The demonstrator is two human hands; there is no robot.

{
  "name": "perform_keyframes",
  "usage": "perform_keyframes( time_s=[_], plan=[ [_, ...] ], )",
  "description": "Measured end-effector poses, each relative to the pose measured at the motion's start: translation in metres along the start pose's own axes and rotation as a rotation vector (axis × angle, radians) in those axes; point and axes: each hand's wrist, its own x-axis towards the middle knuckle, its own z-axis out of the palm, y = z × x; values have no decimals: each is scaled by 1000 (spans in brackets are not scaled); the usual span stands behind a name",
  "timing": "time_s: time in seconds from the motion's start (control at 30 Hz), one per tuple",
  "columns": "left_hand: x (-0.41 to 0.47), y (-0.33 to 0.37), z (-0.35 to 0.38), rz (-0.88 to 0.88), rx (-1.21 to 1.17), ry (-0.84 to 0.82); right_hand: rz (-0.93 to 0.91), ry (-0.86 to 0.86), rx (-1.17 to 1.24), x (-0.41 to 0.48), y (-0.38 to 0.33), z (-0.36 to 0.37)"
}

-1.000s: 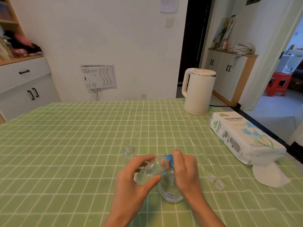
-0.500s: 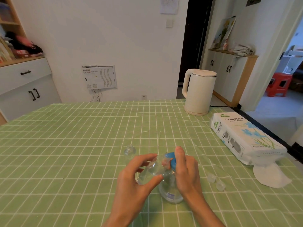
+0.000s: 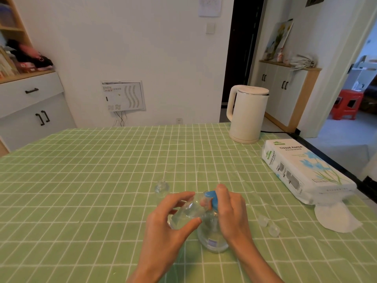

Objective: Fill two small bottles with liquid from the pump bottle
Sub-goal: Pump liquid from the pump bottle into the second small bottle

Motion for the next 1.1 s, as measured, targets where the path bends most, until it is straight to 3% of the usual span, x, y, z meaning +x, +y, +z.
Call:
perform_keyframes(
  time_s=[0.1,0.23,0.37,0.53,0.77,0.93,1.1],
  plan=[
    [2,2,-1,3,6,-4,45,-33,43,1,-3,-2],
    [2,6,-3,8,16,-10,140,-239,88,8,-10,-17],
    [2,7,-3,14,27,-11,292,-364,-68,25,-35,-28],
    [3,6,-4,19,15,9,308,-387,-348,51,-58,-22],
    [4,6,-3,42,18,-4,363,-391,-331,57,-49,-22],
    [6,6,-1,56,15,-12,349,-277,-318,50,-39,-22],
    [6,6,-2,58,12,-18,403,-354,-303,50,-44,-27]
  ],
)
